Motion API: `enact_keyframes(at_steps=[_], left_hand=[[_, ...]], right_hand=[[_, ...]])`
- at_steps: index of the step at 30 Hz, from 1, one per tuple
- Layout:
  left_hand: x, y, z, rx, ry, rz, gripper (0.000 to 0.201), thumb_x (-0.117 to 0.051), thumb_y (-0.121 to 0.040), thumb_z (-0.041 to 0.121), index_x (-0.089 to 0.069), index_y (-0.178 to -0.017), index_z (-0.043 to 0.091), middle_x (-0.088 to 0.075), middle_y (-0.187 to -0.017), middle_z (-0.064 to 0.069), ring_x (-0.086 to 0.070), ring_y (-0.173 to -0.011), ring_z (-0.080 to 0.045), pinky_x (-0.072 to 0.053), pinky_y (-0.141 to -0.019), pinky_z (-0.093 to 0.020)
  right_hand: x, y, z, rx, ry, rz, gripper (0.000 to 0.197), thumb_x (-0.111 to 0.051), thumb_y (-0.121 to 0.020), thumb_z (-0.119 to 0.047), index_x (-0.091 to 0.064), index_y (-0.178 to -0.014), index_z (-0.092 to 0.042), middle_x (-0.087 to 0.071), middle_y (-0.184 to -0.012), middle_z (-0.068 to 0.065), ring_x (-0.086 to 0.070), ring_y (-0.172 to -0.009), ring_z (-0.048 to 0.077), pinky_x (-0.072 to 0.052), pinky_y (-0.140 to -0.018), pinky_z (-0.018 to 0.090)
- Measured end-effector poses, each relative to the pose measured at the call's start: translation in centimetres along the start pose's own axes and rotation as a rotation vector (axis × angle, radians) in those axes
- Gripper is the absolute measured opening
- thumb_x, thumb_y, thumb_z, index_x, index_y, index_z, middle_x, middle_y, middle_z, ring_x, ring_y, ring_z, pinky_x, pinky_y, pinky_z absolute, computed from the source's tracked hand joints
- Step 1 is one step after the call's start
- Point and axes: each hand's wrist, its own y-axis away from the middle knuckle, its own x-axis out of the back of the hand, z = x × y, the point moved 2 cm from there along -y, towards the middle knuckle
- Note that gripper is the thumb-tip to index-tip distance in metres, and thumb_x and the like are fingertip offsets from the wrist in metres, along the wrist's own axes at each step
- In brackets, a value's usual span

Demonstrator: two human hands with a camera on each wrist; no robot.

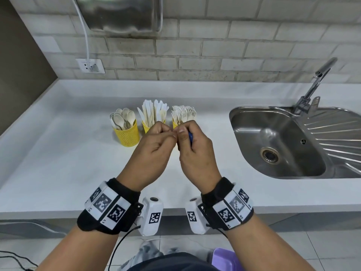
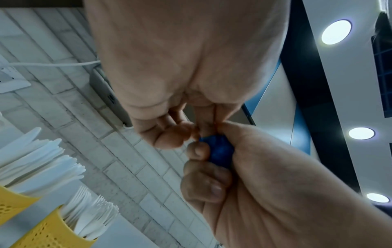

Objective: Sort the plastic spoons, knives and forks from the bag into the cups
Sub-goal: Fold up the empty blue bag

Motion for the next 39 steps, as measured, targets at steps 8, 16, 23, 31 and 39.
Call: enact_keyframes(at_steps=[8, 16, 23, 31, 39], left_hand=[[-0.7, 0.9, -1.5, -0.043, 0.018, 0.17, 0.02, -0.066, -0.096, 0.012, -0.081, -0.082, 0.014, -0.074, -0.076, 0.001, -0.069, -0.082, -0.02, -0.057, -0.08, -0.042], [-0.2, 0.8, -1.7, -0.01, 0.041, 0.286, 0.011, -0.084, -0.083, 0.011, -0.077, -0.086, 0.019, -0.064, -0.096, 0.001, -0.065, -0.086, -0.005, -0.055, -0.073, -0.019], [-0.1, 1.0, -1.5, 0.048, 0.184, 0.21, 0.025, -0.08, -0.085, 0.002, -0.057, -0.091, 0.009, -0.07, -0.084, -0.012, -0.068, -0.078, -0.028, -0.058, -0.076, -0.039], [0.6, 0.7, -0.8, 0.054, 0.163, 0.182, 0.036, -0.085, -0.08, 0.002, -0.056, -0.1, 0.011, -0.075, -0.086, -0.014, -0.072, -0.084, -0.036, -0.061, -0.085, -0.048], [-2.0, 2.0, -1.3, -0.389, -0.572, 0.122, 0.018, -0.067, -0.093, 0.019, -0.077, -0.106, 0.015, -0.072, -0.1, 0.002, -0.062, -0.097, -0.02, -0.048, -0.089, -0.03]], right_hand=[[-0.6, -1.0, 0.9, -0.139, 0.006, 0.057, 0.031, -0.043, -0.108, -0.023, -0.047, -0.078, -0.02, -0.052, -0.065, -0.007, -0.049, -0.057, 0.017, -0.048, -0.057, 0.036], [-0.7, -0.6, 1.6, -0.175, -0.023, 0.041, 0.029, -0.04, -0.105, -0.032, -0.047, -0.079, -0.021, -0.048, -0.062, -0.012, -0.044, -0.055, 0.021, -0.048, -0.057, 0.047], [-0.7, -0.3, 2.1, -0.185, -0.031, 0.01, 0.028, -0.045, -0.103, -0.036, -0.048, -0.077, -0.027, -0.047, -0.059, -0.012, -0.043, -0.056, 0.021, -0.048, -0.056, 0.045], [-0.7, -0.1, 1.7, -0.177, -0.094, 0.033, 0.022, -0.044, -0.102, -0.037, -0.055, -0.092, -0.02, -0.057, -0.07, -0.014, -0.052, -0.063, 0.015, -0.048, -0.064, 0.039], [-0.8, -0.9, 0.9, -0.539, -0.58, 0.081, 0.015, -0.049, -0.105, -0.016, -0.061, -0.1, -0.009, -0.053, -0.084, 0.008, -0.054, -0.074, 0.019, -0.049, -0.069, 0.029]])
